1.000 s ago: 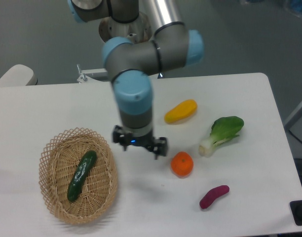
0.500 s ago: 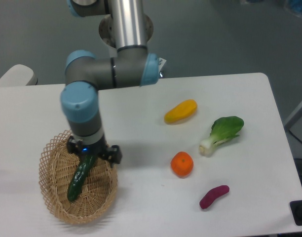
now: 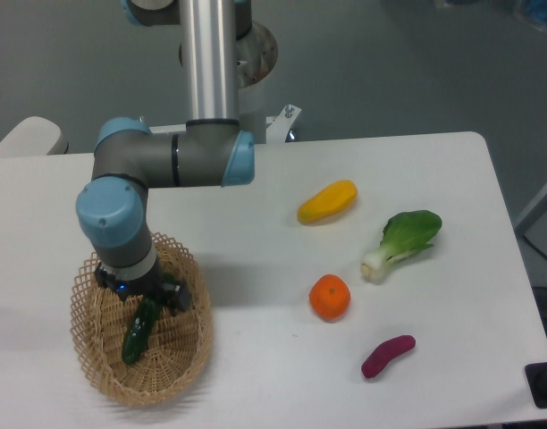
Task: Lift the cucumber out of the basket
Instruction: 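Lower the open gripper over the green cucumber in the basket, then close the gripper on the green cucumber, then lift the cucumber up out of the basket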
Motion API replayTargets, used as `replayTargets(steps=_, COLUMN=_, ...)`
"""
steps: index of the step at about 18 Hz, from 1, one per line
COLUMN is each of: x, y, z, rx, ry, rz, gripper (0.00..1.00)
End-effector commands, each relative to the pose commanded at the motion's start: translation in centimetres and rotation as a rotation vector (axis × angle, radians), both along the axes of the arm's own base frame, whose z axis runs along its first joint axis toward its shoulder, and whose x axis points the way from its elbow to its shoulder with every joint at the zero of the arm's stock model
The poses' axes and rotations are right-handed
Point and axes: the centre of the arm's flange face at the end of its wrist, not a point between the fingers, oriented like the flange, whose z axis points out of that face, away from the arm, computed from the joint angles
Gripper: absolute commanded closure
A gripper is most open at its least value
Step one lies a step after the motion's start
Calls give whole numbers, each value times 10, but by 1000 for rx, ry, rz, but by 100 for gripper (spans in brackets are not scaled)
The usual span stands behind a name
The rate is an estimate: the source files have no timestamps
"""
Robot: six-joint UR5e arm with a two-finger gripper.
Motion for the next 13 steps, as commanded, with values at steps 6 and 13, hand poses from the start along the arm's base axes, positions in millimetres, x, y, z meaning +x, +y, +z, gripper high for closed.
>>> replayTargets(steps=6, x=4, y=3, z=-13, rx=-15, ry=-7, rz=-8, gripper=0)
replayTargets(steps=13, x=2, y=6, z=-11, rx=-13, ry=2, rz=-27, gripper=67)
